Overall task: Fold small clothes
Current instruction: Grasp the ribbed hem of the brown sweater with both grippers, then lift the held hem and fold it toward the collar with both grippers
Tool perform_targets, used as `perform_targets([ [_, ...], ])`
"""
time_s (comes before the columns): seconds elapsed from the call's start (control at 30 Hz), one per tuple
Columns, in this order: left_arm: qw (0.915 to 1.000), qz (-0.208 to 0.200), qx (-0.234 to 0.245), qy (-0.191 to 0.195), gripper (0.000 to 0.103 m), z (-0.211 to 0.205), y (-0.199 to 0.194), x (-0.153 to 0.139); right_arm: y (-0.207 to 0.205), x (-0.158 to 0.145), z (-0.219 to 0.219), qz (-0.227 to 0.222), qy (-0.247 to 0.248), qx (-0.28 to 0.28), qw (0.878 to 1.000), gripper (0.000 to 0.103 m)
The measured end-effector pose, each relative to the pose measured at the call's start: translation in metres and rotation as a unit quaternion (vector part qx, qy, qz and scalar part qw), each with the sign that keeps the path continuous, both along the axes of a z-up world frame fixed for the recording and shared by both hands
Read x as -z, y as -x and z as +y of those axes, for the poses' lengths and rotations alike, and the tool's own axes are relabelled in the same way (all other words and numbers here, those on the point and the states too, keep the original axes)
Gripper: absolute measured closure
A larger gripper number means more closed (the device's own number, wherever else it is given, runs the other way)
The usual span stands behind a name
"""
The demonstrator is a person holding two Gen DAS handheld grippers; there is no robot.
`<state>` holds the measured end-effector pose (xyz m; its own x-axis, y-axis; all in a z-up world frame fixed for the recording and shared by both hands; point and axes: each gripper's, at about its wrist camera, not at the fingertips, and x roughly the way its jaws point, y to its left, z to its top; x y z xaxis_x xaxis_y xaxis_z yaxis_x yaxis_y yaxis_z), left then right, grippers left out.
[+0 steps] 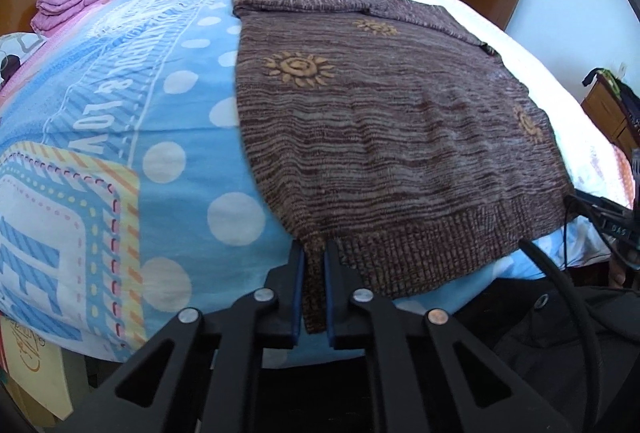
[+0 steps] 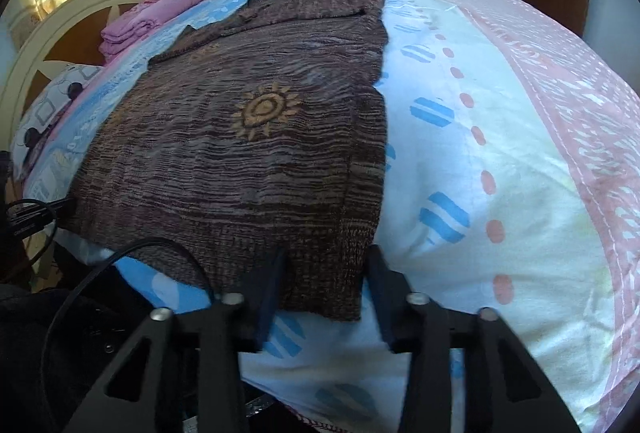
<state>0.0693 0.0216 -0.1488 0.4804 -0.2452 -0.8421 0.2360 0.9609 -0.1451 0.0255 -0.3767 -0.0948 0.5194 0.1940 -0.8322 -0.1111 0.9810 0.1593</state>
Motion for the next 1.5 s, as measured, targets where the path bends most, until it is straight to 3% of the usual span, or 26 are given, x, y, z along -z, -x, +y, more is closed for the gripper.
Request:
perform_targets([
  [0.07, 0.9999, -0.006, -0.002, 0.013, 0.095, 0.003, -0.001, -0.005, 0.001, -0.004, -0.001, -0.001, -0.023, -0.01, 1.0, 0.097],
  [0.3, 0.9957, -0.066, -0.018, 0.063, 0.095, 0.027, -0.002, -0.05, 0.014, -0.054, -0.021, -0.099, -0.115, -0.003, 0.988, 0.097],
  [0.6, 0.9926, -0.075, -0.017, 0.094, 0.095, 0.035, -0.009, -0.069, 0.01, -0.061, -0.031, -0.097, -0.17, 0.01, 0.981, 0.098],
  [0.9, 0.9896, -0.11, -0.023, 0.09, 0.095, 0.036, -0.04, -0.088, -0.026, -0.097, -0.03, -0.139, -0.138, 0.014, 0.981, 0.098],
  [1.5, 0.9798, -0.159, -0.061, 0.104, 0.095, 0.037, -0.145, -0.138, -0.132, -0.165, -0.026, -0.2, -0.11, 0.009, 0.974, 0.098],
])
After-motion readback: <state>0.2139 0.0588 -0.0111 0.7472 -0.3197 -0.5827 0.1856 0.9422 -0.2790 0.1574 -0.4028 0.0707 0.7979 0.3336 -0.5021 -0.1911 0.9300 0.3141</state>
